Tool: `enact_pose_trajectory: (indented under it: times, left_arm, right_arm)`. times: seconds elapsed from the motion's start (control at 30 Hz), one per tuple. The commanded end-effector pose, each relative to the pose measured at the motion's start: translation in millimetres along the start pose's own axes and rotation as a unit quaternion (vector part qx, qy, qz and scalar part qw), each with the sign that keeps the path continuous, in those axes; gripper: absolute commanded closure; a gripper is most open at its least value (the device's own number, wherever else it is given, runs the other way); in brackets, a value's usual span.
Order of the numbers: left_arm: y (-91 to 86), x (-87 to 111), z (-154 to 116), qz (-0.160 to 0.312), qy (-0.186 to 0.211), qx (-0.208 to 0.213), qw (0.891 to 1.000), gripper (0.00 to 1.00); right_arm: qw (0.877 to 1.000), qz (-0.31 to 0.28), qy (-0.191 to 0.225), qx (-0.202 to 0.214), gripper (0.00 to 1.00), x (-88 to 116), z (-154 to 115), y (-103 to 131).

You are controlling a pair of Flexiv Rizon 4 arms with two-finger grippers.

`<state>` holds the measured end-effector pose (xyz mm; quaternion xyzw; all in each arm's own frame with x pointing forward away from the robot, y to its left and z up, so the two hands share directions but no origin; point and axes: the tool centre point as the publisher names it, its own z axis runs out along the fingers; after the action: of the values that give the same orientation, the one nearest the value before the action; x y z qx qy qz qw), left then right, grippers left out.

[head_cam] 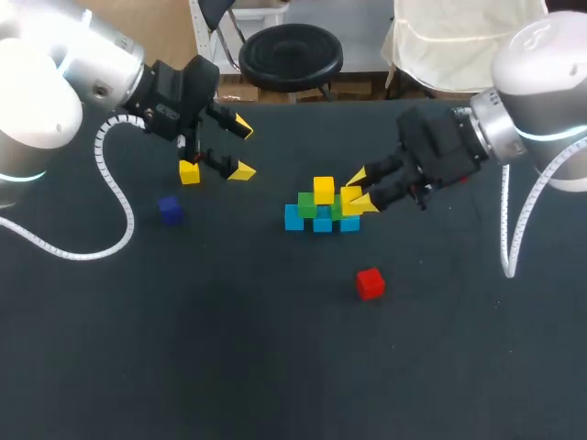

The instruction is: Place the blue cubes, place green cubes on the blue cubes, place the yellow cubes on the green cubes, then place the red cubes on the yellow cubes, and place purple cube on the red cubes.

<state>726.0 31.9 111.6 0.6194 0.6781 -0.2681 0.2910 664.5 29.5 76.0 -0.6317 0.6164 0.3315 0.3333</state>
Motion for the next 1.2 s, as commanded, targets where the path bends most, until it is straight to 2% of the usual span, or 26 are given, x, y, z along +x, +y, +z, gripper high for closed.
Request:
enact_pose_trajectory:
  times: [0.03, 0.63, 1.2]
  left_arm:
    - [0.8, -0.1, 0.4, 0.0, 0.001, 0.001, 1.0, 0.0]
    - [0.8, -0.1, 0.4, 0.0, 0.001, 0.001, 1.0, 0.0]
    - [0.8, -0.1, 0.4, 0.0, 0.001, 0.001, 1.0, 0.0]
  right_arm:
    - [1.0, 0.001, 0.0, 0.001, 1.0, 1.4, 2.1, -1.2]
    - [1.0, -0.011, -0.01, 0.012, 1.0, 9.1, 4.3, -12.0]
    - [1.0, -0.014, -0.021, 0.003, 1.0, 10.1, 5.6, -24.3]
